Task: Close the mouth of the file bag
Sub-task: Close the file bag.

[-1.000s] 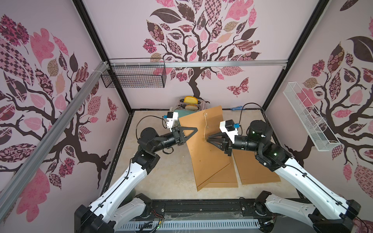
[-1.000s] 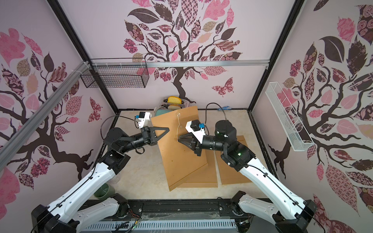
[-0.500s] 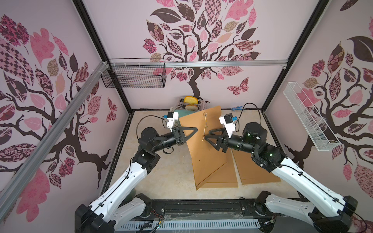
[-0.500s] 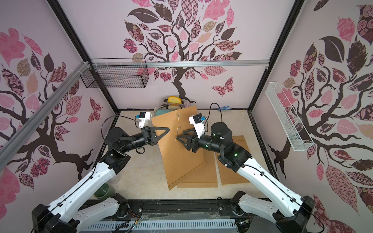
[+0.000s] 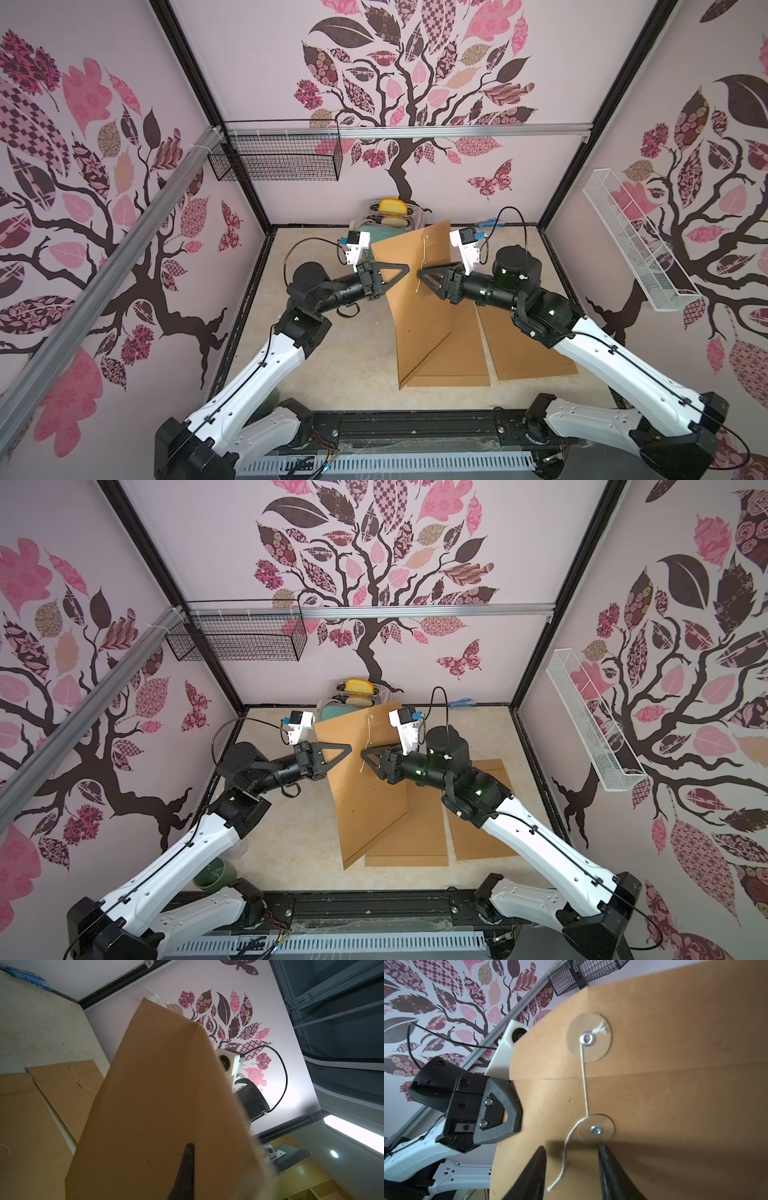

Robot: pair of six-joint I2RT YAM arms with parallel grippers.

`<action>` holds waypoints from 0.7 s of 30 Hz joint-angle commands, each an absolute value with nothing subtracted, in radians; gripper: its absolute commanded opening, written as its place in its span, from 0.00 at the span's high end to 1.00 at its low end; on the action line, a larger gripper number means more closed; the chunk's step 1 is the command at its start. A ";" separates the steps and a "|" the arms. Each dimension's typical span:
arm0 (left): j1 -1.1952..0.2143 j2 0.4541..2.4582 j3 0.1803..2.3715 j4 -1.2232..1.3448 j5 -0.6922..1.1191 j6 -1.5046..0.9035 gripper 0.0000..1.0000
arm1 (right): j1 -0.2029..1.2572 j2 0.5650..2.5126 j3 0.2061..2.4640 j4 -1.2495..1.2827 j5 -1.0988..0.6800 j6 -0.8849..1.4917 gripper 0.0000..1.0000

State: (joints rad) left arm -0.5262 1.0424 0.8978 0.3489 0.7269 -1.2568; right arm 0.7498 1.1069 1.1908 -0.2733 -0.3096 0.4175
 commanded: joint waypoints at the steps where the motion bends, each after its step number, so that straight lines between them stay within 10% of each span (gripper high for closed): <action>1: -0.535 1.037 0.926 0.377 0.738 -1.243 1.00 | 0.757 1.122 1.222 -0.264 -0.304 0.443 0.64; 14: -0.545 1.042 0.922 0.384 0.729 -1.245 1.00 | 0.771 1.145 1.215 -0.247 -0.309 0.429 0.98; 21: -0.545 1.042 0.930 0.379 0.726 -1.246 1.00 | 0.771 1.126 1.181 -0.269 -0.295 0.409 1.00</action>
